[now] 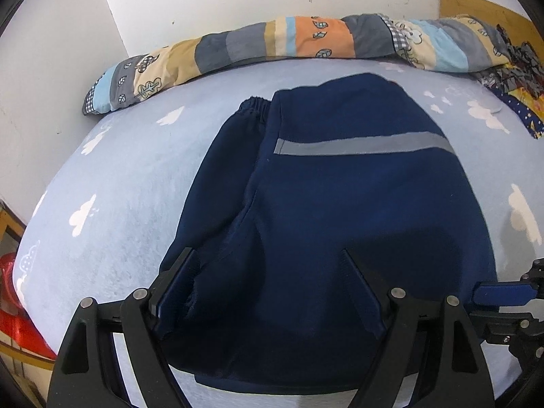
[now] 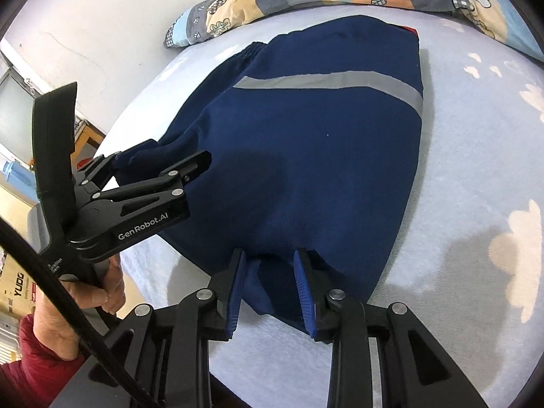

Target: Fold large clothes

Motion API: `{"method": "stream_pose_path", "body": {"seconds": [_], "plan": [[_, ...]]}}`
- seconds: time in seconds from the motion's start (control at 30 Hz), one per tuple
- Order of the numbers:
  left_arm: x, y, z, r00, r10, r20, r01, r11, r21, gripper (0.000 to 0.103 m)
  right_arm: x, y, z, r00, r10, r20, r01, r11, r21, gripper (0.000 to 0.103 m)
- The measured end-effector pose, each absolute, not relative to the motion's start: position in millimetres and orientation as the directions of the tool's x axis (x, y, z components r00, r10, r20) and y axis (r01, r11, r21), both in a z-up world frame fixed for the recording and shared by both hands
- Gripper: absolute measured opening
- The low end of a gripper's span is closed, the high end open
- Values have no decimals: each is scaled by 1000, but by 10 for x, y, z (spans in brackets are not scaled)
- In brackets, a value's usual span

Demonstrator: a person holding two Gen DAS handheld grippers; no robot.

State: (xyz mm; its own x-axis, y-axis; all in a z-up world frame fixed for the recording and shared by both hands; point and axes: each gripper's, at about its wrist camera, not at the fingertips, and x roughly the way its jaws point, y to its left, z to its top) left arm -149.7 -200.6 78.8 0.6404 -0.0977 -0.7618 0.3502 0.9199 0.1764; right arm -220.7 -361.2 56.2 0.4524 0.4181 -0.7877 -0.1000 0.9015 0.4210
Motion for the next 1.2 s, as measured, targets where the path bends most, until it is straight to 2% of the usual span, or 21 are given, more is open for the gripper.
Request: {"method": "stream_pose_path", "body": {"seconds": [0.2, 0.3, 0.63, 0.93, 1.2], "plan": [[-1608, -2054, 944, 688, -139, -712, 373, 910, 183, 83, -2269, -3708, 730, 509, 384, -771, -94, 915, 393, 32], [-1652, -2140, 932, 693, -144, -707, 398, 894, 208, 83, -2253, -3769, 771, 531, 339, -776, -75, 932, 355, 36], [-1690, -2366, 705, 634, -145, -759, 469, 853, 228, 83, -2208, -3785, 639, 499, 321, -805, -49, 938, 344, 41], [-1627, -2328, 642, 598, -157, -786, 461, 869, 177, 83, -2173, -3794, 572, 485, 323, -813, -36, 936, 351, 44], [-1625, -2337, 640, 598, -155, -787, 462, 868, 180, 83, -2168, -3795, 542, 480, 317, -818, -28, 937, 347, 49]]}}
